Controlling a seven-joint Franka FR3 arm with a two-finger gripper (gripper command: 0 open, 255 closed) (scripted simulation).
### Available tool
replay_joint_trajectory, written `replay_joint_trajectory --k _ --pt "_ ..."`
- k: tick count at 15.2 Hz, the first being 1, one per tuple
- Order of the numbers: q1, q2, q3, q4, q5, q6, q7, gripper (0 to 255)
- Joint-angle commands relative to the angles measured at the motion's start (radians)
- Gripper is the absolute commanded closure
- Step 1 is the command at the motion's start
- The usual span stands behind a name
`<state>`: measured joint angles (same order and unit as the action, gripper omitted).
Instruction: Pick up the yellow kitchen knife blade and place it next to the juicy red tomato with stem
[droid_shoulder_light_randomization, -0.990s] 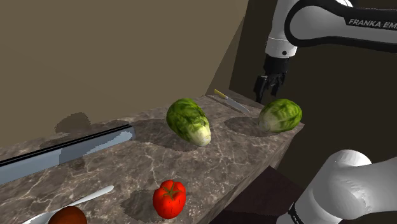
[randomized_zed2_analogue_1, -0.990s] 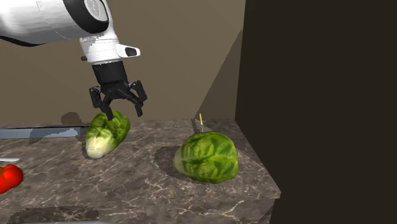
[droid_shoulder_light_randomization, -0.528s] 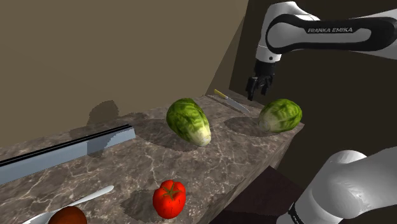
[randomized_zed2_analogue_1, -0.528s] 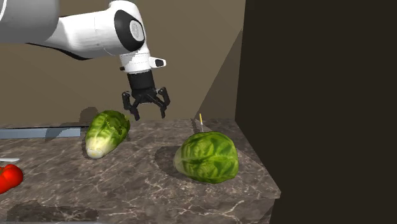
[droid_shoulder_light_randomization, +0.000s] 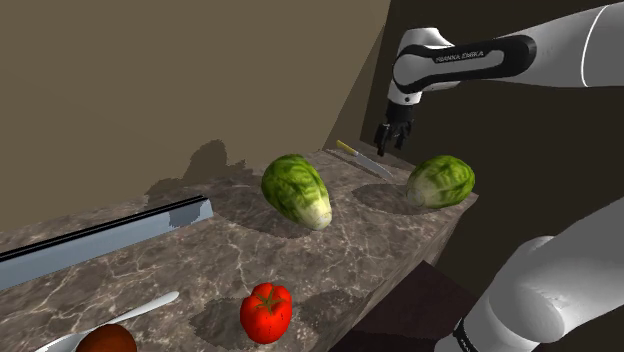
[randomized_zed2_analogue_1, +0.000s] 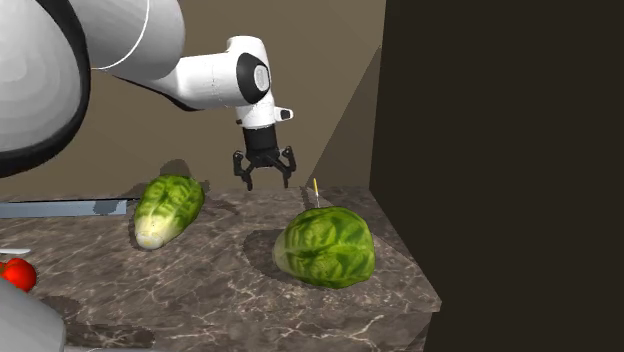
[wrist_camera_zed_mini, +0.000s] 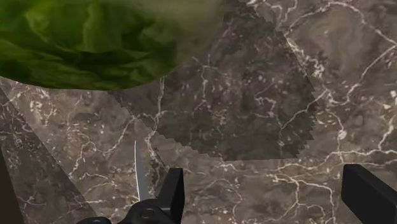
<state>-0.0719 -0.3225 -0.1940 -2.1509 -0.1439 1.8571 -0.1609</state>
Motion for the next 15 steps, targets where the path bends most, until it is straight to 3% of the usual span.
replay_joint_trajectory --k 1,8,15 --pt "-0.002 0.07 -0.023 0.041 0.015 0.031 -0.035 0" --pt "-0.025 0.338 -0.088 0.237 0.108 0.1 -0.173 0" --pt "-0.089 0.629 -0.104 0.515 0.23 0.096 -0.3 0"
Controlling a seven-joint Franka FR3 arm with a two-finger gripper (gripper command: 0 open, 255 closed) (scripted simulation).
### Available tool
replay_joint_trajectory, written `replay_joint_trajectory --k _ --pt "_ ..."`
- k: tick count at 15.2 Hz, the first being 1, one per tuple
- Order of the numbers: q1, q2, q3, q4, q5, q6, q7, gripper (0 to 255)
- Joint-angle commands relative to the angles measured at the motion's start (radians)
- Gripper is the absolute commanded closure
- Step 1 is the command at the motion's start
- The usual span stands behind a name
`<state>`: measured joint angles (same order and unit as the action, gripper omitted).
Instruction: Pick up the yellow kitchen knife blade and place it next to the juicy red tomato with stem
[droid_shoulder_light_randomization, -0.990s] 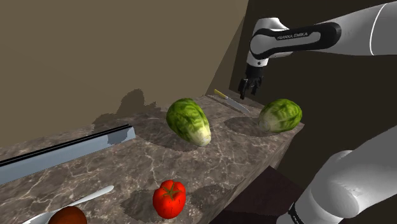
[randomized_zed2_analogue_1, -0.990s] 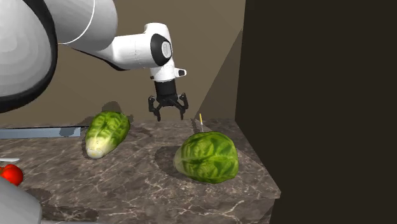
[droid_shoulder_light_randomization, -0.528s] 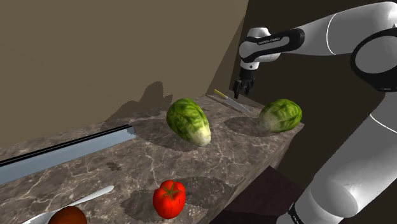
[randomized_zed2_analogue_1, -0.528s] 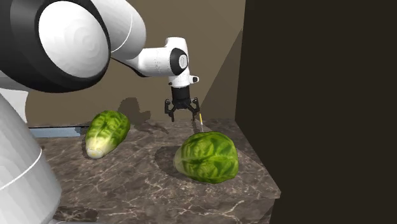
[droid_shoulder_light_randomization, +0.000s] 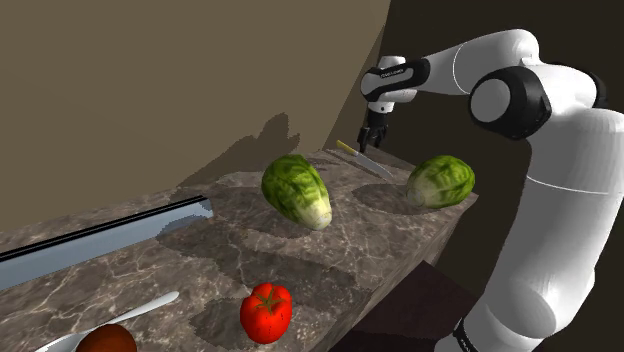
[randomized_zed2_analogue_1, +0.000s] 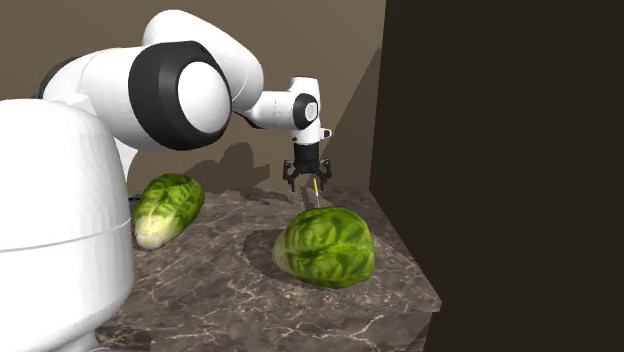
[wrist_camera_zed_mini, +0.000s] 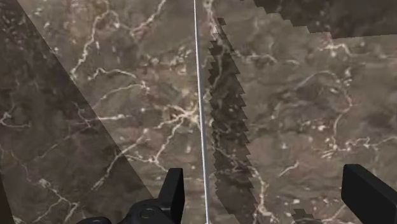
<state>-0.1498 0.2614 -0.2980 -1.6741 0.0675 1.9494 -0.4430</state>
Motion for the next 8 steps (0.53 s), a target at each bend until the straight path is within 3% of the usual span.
replay_joint_trajectory --k 1,4,8 --pt "-0.024 0.089 0.002 0.086 0.035 -0.004 -0.033 0" --pt "-0.067 0.226 0.012 0.249 0.081 -0.038 -0.07 0" --pt "-0.072 0.25 0.017 0.242 0.088 -0.007 -0.076 0"
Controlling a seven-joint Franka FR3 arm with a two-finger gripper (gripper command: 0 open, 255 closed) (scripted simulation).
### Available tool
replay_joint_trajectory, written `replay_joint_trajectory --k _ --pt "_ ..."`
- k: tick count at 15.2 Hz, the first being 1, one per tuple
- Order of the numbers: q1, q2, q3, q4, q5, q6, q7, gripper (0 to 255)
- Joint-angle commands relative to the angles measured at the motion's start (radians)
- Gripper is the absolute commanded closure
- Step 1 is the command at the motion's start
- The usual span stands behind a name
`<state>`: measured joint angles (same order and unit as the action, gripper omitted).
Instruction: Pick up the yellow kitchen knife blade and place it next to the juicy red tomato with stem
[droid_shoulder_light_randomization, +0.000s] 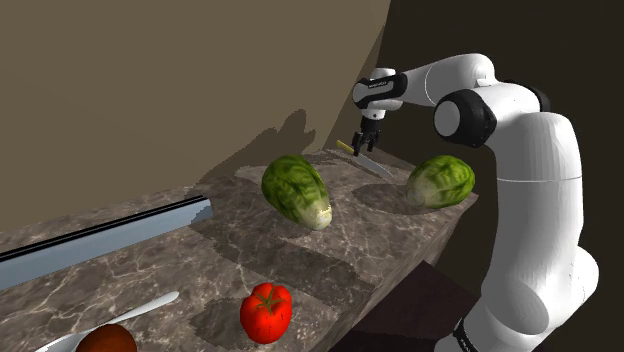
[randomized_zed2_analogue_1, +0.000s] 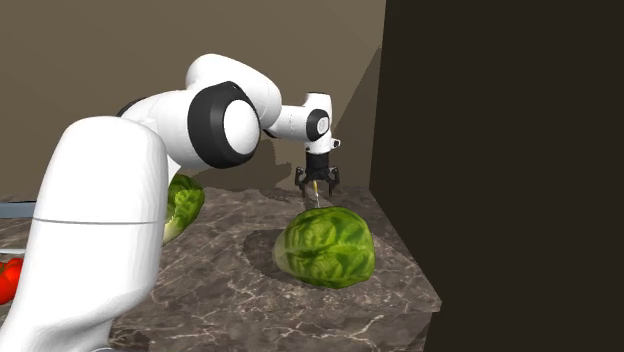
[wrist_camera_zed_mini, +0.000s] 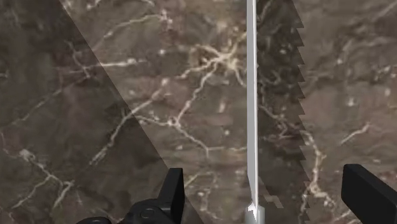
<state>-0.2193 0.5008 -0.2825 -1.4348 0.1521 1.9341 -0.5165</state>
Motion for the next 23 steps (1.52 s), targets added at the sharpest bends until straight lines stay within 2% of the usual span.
replay_joint_trajectory --k 1,4,12,13,23 --pt "-0.002 0.014 0.002 -0.006 0.004 0.02 -0.003 0" --pt "-0.002 0.028 0.005 -0.033 0.009 0.06 -0.007 0" --pt "-0.002 0.028 0.005 -0.033 0.009 0.06 -0.007 0" --pt "-0.002 0.028 0.005 -0.033 0.009 0.06 -0.007 255" --pt "-0.002 0.024 0.004 -0.025 0.008 0.049 -0.006 255"
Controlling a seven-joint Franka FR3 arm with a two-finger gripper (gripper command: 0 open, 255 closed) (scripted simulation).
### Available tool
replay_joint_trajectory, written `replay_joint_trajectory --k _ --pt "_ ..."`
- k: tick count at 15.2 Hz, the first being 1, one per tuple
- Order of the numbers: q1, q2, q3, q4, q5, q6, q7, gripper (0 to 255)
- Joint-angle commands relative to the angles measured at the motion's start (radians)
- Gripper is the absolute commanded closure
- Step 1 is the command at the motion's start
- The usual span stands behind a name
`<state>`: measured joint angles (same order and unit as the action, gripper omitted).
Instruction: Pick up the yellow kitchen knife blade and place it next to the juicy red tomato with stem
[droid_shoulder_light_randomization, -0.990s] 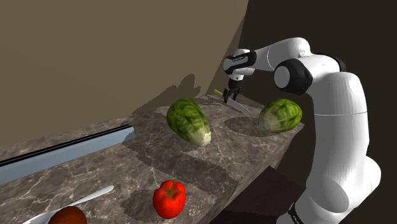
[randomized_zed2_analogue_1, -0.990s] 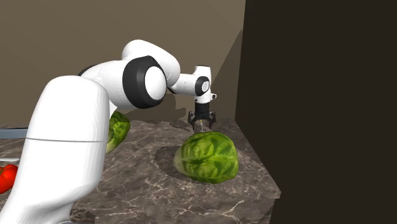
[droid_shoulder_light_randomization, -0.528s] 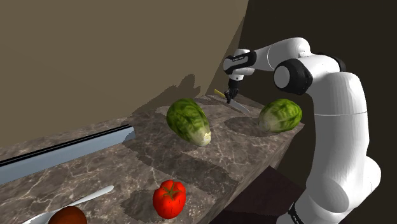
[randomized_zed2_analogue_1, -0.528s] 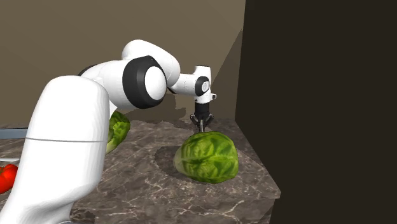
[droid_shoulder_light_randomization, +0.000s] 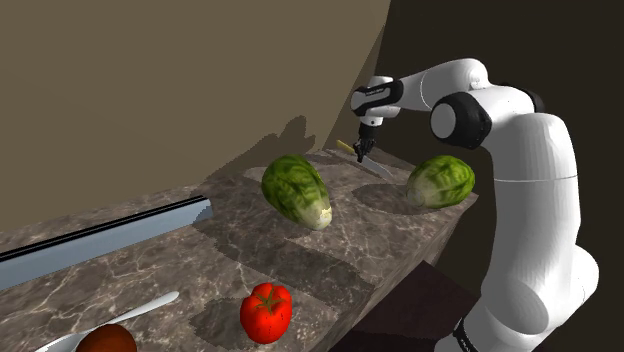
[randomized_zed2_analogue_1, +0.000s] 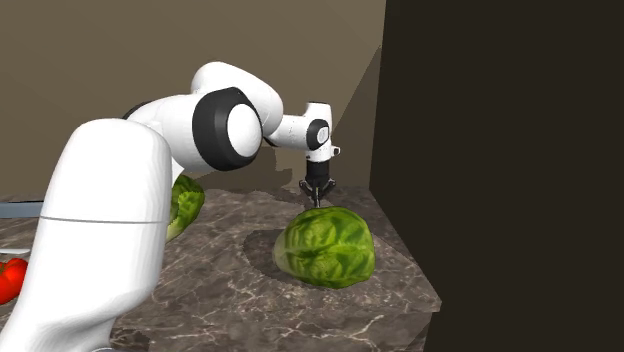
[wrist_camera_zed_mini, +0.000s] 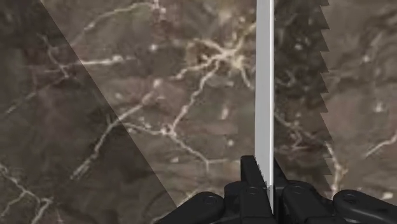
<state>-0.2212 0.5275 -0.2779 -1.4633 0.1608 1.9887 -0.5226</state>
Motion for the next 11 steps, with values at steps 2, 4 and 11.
replay_joint_trajectory --k 2,4,11 --pt "0.0 -0.01 -0.002 0.02 -0.003 -0.029 0.002 255" --pt "-0.001 -0.015 -0.003 0.038 -0.006 -0.052 0.004 255" --pt "-0.004 -0.03 -0.007 0.11 -0.012 -0.139 0.01 255"
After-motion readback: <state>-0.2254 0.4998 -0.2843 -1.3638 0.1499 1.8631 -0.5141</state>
